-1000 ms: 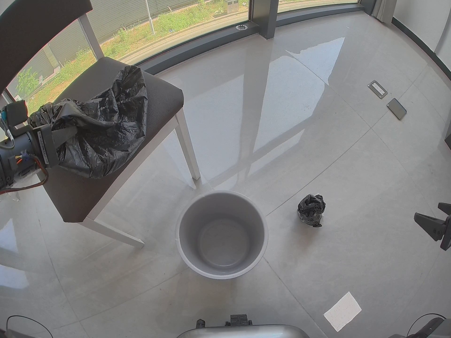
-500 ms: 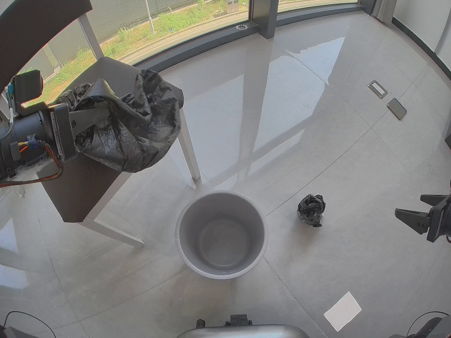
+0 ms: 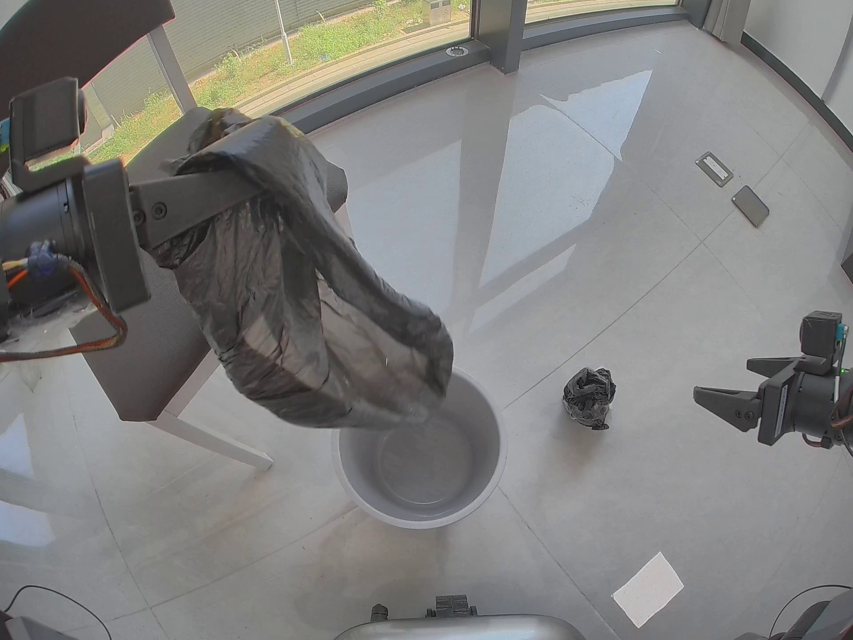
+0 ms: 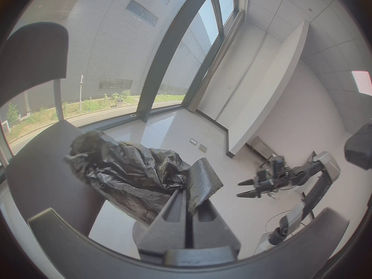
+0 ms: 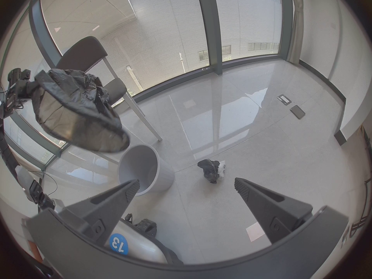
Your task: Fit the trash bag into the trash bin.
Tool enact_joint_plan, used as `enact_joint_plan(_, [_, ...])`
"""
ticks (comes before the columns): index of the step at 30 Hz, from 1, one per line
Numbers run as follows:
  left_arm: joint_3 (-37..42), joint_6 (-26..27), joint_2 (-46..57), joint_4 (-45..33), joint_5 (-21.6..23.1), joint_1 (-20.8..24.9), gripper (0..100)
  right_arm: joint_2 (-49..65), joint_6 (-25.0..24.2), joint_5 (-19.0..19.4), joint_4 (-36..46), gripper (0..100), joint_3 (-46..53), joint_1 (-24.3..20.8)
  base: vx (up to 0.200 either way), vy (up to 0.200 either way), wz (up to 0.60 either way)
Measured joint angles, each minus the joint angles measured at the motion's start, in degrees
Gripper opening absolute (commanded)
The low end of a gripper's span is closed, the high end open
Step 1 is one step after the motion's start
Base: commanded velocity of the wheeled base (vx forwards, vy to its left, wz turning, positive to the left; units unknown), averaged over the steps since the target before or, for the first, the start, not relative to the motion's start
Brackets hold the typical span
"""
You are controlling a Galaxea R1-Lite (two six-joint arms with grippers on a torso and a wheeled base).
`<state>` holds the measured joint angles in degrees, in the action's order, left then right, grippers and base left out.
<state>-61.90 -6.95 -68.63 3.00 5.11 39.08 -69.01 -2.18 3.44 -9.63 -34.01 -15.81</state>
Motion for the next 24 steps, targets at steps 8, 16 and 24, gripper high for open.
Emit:
enact_joint_plan(8, [-3.8, -0.82, -0.72, 0.06, -2.18, 3.77, 0, -8.14, 0.02, 0.15, -9.8, 100, -0.71, -3.62, 0.0, 0.0, 0.0])
enact_joint_plan(16, [-8.77, -1.8, -3.02, -0.05, -4.78, 5.95, 0, -15.82, -0.02, -0.22, -12.37, 100, -5.34, -10.15, 0.0, 0.0, 0.0])
enact_joint_plan(24, [-10.97, -2.18, -4.83, 0.22, -5.11, 6.08, 0, -22.11, -2.35, -3.0, -12.79, 100, -12.51, -17.87, 0.0, 0.0, 0.0])
